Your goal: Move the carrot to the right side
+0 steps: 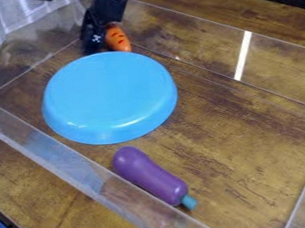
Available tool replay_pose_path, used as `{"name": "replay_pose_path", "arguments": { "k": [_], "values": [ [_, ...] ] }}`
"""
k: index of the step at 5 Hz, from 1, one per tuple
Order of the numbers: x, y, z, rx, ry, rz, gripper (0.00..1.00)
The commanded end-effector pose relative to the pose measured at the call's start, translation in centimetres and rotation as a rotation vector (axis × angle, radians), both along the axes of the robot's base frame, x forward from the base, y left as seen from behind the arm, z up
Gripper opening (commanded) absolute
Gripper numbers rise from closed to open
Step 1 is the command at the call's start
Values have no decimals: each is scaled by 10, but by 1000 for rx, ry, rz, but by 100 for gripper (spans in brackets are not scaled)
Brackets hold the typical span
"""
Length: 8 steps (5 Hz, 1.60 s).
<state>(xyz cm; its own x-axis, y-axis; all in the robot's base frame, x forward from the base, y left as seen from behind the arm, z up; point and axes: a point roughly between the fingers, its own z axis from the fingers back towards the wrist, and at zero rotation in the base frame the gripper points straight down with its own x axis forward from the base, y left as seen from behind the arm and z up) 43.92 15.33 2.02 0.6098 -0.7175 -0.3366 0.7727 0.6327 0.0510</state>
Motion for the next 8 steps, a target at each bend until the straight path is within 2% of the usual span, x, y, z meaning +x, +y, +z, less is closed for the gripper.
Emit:
{"name": "replay_pose_path", "arguments": {
  "k": [1,2,4,7,8],
  "values": [
    [-4,-10,12,-10,-2,-8,0],
    [-10,-13,22,-11,-5,8,0],
    [-7,-31,18,-11,-12,20,0],
    [7,-45,32,-7,-22,-78,0],
    [8,-47,29,-6,-25,-149,0]
  ]
}}
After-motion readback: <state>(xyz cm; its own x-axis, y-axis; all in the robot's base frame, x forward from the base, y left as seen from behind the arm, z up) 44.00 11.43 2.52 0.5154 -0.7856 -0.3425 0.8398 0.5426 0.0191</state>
